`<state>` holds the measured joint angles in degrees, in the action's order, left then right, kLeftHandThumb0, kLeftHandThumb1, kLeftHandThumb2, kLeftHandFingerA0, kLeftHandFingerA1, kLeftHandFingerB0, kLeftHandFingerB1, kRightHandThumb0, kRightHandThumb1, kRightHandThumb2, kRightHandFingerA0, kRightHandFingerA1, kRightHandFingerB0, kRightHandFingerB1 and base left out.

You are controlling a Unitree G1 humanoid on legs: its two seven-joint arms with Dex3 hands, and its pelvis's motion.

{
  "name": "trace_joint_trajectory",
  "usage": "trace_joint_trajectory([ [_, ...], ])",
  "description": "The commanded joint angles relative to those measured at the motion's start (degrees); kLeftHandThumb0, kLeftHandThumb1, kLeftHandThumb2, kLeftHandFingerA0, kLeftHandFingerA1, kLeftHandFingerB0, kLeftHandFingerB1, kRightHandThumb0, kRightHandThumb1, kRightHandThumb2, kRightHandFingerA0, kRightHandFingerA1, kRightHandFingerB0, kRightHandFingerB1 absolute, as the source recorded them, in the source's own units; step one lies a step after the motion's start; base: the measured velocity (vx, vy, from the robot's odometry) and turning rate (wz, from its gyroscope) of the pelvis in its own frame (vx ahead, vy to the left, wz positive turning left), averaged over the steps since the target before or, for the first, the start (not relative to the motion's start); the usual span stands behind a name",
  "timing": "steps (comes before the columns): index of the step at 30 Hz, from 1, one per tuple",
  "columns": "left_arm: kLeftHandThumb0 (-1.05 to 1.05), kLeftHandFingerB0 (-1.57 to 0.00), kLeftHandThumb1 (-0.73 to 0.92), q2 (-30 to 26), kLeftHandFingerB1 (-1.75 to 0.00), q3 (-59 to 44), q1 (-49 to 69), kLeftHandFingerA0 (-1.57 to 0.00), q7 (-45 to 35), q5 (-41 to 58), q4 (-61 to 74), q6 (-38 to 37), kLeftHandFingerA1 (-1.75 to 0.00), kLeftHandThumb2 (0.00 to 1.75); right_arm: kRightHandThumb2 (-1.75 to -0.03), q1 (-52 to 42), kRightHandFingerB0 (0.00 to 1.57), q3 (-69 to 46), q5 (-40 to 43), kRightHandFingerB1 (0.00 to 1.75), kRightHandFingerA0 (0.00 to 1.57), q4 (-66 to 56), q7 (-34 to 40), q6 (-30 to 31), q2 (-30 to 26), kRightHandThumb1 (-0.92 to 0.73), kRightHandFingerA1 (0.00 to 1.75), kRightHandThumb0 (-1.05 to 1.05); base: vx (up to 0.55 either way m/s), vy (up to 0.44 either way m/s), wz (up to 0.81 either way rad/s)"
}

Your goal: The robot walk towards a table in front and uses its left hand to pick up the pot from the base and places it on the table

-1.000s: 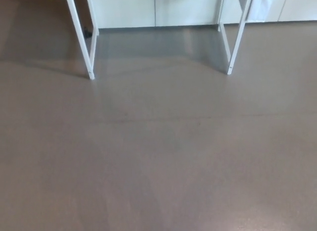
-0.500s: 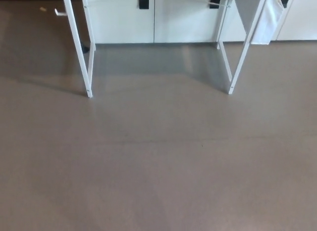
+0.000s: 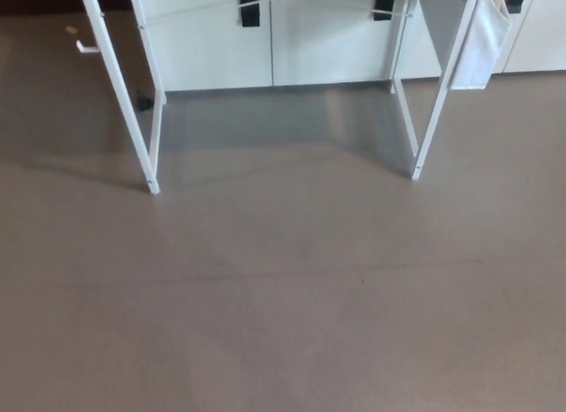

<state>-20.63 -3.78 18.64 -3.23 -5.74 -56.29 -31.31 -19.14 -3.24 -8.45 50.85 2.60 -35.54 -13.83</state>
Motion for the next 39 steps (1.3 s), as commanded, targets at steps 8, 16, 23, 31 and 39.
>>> trace_joint_trajectory([
  [8,-0.23,-0.33,0.48,-1.2,-0.33,-0.1,-0.7,-0.49,0.1,-0.1,-1.6,-1.3,-0.40,0.54,-0.56,0.6,0.31,-0.3,0.6,0.34,0.53,2.0,0.6,-1.5,-0.3,-0.53,0.43,-0.35,0.21,0.185,0.01],
  [16,-0.24,-0.32,0.49,-1.2,-0.33,0.0,-0.1,-0.48,-0.5,-0.1,-1.8,-2.1,-0.41,0.54,-0.56,-0.3,0.31,0.1,-0.1,0.34,0.53,2.1,1.1,-2.1,-0.5,-0.53,0.43,-0.35,0.16,-0.032,0.07],
  [23,-0.23,-0.32,0.49,-1.4,-0.33,0.0,0.4,-0.47,-1.0,0.0,-1.3,-2.3,-0.41,0.54,-0.56,-0.1,0.31,0.1,0.1,0.34,0.53,3.2,1.1,-2.5,-0.5,-0.53,0.43,-0.35,0.21,-0.058,0.10],
  [31,-0.19,-0.18,0.34,-0.9,-0.50,0.1,-0.5,-0.37,-0.5,-0.1,-2.7,-1.2,-0.59,0.84,-0.55,0.1,0.31,0.1,0.2,0.35,0.56,3.9,1.2,-2.8,-0.3,-0.52,0.43,-0.31,0.15,0.074,-0.08],
  [39,-0.29,-0.30,0.49,-0.9,-0.32,0.3,-1.3,-0.46,-1.0,-0.2,-3.5,-0.3,-0.39,0.54,-0.55,0.3,0.31,0.4,-0.1,0.34,0.54,3.8,1.5,-2.7,-0.6,-0.52,0.42,-0.33,0.22,0.194,-0.03],
])
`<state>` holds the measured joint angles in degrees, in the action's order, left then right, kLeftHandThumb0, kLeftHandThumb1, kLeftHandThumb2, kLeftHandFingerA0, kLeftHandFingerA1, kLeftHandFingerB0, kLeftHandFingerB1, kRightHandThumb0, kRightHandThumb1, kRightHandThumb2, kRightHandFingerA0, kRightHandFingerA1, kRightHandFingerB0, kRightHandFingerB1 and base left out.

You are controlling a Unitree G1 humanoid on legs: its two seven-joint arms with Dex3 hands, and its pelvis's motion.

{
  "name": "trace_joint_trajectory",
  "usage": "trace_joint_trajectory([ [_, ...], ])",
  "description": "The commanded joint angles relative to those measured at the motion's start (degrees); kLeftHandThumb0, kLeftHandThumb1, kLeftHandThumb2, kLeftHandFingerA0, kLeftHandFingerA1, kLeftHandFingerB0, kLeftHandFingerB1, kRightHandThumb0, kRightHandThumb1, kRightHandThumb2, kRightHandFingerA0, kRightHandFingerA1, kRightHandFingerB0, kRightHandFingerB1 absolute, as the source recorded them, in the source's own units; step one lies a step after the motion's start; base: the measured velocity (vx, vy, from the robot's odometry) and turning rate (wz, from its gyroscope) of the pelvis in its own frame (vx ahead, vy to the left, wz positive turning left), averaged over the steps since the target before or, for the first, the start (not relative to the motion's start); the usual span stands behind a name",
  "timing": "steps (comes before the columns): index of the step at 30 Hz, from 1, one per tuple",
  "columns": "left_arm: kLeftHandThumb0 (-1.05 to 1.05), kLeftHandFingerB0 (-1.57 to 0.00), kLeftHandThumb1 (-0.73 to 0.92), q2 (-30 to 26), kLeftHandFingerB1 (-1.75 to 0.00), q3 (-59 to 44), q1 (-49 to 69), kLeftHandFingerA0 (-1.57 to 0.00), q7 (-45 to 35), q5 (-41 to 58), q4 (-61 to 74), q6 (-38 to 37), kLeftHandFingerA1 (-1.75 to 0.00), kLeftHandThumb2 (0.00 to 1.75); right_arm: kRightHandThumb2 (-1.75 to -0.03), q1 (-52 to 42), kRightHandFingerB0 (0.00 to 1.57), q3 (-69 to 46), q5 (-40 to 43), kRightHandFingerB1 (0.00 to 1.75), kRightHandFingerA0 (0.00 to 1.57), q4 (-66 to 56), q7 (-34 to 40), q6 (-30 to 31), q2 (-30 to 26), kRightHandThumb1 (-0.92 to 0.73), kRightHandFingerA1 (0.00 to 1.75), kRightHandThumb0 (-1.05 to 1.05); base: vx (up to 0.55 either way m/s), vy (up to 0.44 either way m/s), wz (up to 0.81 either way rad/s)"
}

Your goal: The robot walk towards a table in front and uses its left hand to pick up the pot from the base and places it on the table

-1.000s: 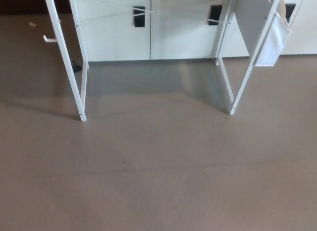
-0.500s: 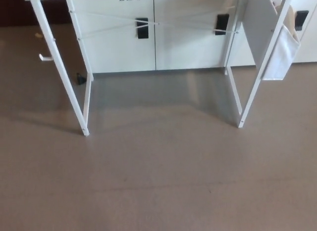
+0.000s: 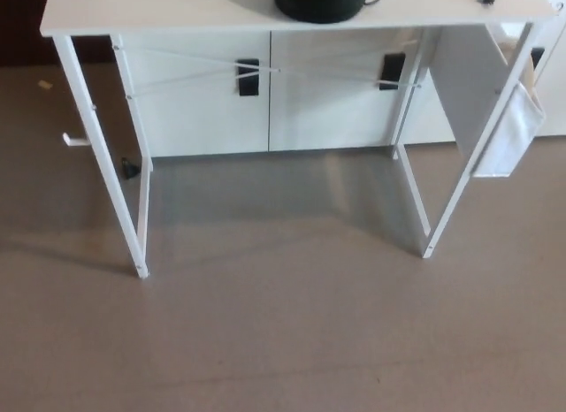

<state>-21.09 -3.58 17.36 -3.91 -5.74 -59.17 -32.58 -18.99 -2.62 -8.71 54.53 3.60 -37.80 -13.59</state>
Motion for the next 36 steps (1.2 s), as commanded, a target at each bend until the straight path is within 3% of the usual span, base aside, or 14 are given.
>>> trace_joint_trajectory([
  [1,-0.28,-0.29,0.50,-0.5,-0.32,0.0,0.1,-0.46,-0.7,0.1,-0.6,0.7,-0.39,0.55,-0.55,0.2,0.31,-0.2,0.1,0.34,0.55,0.2,0.6,-0.4,-0.8,-0.52,0.43,-0.33,0.21,0.048,0.09],
  [16,-0.27,-0.31,0.50,-0.6,-0.32,-0.6,0.3,-0.46,-1.3,0.5,0.2,-0.3,-0.40,0.55,-0.55,0.6,0.31,-0.1,0.1,0.34,0.55,0.8,0.7,-1.0,-0.8,-0.52,0.43,-0.33,0.24,-0.099,0.06],
  [28,-0.24,-0.31,0.50,-0.7,-0.32,-0.7,-0.4,-0.45,-1.6,0.7,0.2,0.5,-0.40,0.54,-0.56,1.1,0.31,-0.1,0.6,0.34,0.52,0.3,0.0,0.5,-0.6,-0.53,0.42,-0.31,0.22,0.175,-0.11],
  [36,-0.25,-0.31,0.49,-0.8,-0.33,-0.6,-1.0,-0.47,-1.6,0.6,-0.1,0.3,-0.40,0.54,-0.55,1.6,0.31,-0.3,0.8,0.34,0.53,0.9,0.2,0.7,-0.3,-0.52,0.42,-0.33,0.13,-0.050,0.08],
])
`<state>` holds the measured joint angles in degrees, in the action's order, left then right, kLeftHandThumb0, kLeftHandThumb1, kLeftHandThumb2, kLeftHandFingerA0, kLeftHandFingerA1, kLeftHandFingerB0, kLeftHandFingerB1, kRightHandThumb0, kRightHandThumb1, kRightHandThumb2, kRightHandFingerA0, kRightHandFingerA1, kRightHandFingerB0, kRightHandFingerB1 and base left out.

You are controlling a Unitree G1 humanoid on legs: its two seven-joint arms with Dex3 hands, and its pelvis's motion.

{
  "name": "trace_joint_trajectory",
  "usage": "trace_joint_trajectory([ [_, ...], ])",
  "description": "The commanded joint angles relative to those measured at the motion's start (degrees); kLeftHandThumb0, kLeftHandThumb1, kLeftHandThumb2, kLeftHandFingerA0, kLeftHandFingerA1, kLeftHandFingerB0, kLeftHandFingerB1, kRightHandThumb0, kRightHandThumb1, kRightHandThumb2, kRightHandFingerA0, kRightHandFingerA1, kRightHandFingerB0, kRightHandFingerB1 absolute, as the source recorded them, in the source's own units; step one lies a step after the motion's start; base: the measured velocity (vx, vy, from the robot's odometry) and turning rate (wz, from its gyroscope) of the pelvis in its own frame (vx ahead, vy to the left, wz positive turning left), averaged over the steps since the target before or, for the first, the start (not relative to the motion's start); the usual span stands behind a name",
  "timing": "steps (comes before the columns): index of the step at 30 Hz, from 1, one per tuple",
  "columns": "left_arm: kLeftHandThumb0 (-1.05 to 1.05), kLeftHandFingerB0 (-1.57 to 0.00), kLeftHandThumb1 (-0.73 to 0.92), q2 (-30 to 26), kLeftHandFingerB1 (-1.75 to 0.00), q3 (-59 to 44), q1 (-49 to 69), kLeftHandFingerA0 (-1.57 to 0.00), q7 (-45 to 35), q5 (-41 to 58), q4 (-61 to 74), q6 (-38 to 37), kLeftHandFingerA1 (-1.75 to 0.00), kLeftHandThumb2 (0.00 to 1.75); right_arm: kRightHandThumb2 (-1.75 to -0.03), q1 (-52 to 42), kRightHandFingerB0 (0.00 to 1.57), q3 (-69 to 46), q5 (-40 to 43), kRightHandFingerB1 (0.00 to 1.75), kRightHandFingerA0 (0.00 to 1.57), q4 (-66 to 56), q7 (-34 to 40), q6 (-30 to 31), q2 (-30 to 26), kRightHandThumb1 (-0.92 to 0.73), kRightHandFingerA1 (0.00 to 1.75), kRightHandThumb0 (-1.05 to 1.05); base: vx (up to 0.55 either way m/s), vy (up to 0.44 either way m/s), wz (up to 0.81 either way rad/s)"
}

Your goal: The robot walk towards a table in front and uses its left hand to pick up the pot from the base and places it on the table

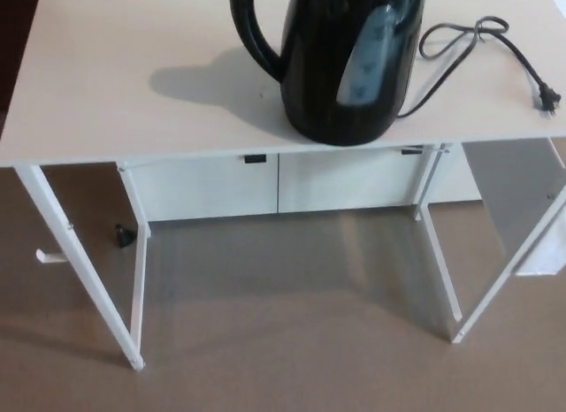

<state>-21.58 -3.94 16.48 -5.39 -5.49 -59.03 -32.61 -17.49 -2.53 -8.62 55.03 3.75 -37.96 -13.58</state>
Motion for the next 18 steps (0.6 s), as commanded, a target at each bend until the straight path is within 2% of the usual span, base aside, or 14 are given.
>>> trace_joint_trajectory([
  [1,-0.23,-0.32,0.48,-0.2,-0.33,-0.3,-0.1,-0.47,0.0,0.3,-0.3,0.3,-0.41,0.54,-0.55,0.1,0.31,-0.4,0.8,0.34,0.53,0.4,-0.1,1.0,-0.3,-0.52,0.42,-0.33,0.15,-0.170,0.09],
  [9,-0.23,-0.33,0.49,-0.2,-0.33,-0.2,-0.8,-0.48,0.3,0.1,-0.2,1.2,-0.40,0.54,-0.55,0.5,0.31,-0.4,0.7,0.34,0.53,0.5,0.0,1.0,-0.3,-0.52,0.42,-0.31,0.15,-0.195,0.04],
  [18,-0.24,-0.34,0.49,-0.4,-0.33,0.2,-0.8,-0.50,1.1,-0.8,0.0,1.1,-0.40,0.54,-0.55,0.7,0.32,-0.4,0.6,0.34,0.53,1.3,0.3,0.7,-0.4,-0.52,0.42,-0.31,0.11,0.075,-0.04],
])
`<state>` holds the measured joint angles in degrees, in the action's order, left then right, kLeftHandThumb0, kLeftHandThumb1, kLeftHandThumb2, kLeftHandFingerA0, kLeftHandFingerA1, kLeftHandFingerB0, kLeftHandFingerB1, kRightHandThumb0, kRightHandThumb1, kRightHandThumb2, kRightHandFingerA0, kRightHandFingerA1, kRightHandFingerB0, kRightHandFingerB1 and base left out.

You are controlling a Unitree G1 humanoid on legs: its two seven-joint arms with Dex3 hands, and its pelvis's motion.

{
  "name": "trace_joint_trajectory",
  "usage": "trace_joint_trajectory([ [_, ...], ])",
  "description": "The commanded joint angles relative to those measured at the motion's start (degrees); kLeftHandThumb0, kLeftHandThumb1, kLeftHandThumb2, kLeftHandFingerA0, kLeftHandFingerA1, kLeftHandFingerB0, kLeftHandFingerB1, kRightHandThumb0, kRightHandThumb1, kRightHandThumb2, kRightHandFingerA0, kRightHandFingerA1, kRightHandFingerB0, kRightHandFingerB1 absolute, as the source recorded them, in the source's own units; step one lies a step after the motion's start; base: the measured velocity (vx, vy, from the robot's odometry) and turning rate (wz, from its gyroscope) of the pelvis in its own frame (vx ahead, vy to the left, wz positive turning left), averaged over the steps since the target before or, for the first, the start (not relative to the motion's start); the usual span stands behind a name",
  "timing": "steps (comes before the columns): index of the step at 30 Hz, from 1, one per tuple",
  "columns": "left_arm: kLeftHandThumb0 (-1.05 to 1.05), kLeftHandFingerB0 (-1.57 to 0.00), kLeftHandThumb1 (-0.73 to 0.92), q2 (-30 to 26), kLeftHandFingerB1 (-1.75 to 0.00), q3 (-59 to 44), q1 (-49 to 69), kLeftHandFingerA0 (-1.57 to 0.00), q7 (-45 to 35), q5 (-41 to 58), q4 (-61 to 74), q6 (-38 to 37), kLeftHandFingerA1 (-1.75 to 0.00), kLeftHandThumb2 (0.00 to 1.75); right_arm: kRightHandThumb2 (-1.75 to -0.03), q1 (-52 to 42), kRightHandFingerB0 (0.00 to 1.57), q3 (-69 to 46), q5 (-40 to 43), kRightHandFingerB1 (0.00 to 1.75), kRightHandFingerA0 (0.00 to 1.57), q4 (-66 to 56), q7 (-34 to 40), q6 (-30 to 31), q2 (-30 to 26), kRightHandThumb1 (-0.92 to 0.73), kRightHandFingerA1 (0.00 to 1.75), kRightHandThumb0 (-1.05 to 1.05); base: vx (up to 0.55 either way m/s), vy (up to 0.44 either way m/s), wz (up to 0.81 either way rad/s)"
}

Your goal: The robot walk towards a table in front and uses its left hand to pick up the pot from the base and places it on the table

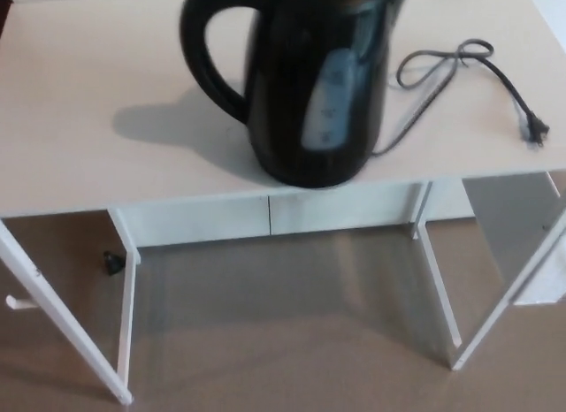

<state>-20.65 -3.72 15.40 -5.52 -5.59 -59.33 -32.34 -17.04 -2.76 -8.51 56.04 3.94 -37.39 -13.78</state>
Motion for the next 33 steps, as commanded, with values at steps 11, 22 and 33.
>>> trace_joint_trajectory([
  [11,-0.30,-0.35,0.43,-1.5,-0.40,0.1,-0.9,-0.44,0.8,-0.2,0.2,2.0,-0.45,0.62,-0.55,0.4,0.33,-0.2,0.1,0.34,0.55,-0.1,1.0,0.5,0.0,-0.52,0.42,-0.32,0.15,0.038,0.06],
  [22,-0.35,-0.38,0.42,-1.4,-0.42,0.4,-2.5,-0.48,1.2,-0.5,-1.0,2.5,-0.46,0.64,-0.55,1.3,0.34,-0.7,1.3,0.34,0.54,0.4,0.1,1.0,0.2,-0.52,0.42,-0.31,0.07,-0.129,0.02],
  [33,-0.33,-0.39,0.43,-1.4,-0.42,0.8,-2.6,-0.50,1.1,-0.5,-1.4,2.3,-0.46,0.63,-0.57,1.0,0.34,-0.2,0.2,0.35,0.55,0.4,0.7,0.8,-0.2,-0.54,0.42,-0.34,0.05,0.195,-0.02],
])
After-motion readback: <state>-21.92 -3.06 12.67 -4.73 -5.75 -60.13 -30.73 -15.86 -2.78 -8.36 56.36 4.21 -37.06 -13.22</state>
